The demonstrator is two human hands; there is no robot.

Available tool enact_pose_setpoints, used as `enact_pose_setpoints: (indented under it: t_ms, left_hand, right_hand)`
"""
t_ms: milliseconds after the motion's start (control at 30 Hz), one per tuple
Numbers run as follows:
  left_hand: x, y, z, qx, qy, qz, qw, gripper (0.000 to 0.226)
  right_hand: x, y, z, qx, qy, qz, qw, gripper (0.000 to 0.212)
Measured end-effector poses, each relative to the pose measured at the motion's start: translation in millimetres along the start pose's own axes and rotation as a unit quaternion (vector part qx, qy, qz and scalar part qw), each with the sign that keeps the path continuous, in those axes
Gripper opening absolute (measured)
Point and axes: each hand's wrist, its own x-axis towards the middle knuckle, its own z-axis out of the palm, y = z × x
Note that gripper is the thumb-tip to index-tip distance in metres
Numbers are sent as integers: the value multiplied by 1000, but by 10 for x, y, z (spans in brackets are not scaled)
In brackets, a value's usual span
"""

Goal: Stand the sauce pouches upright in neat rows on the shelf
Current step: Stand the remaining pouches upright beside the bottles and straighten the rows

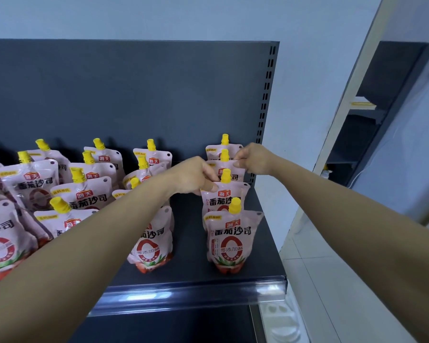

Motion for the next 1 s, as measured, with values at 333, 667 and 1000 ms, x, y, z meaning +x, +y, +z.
enact_pose_setpoints:
  t_ms: [333, 667, 1000]
  left_hand:
    - [42, -9, 42, 38, -16, -1, 999, 18]
    - [-314, 322, -111, -33, 82, 130, 988, 18]
    - [-614, 26, 389, 95, -39, 81, 991, 21]
  right_hand:
    - [-198, -31, -215, 93, 142, -28, 985, 7]
    - [-531, 7, -118, 231, -125, 25, 965, 25]
    - [-633, -102, 259, 176, -64, 6, 982, 19]
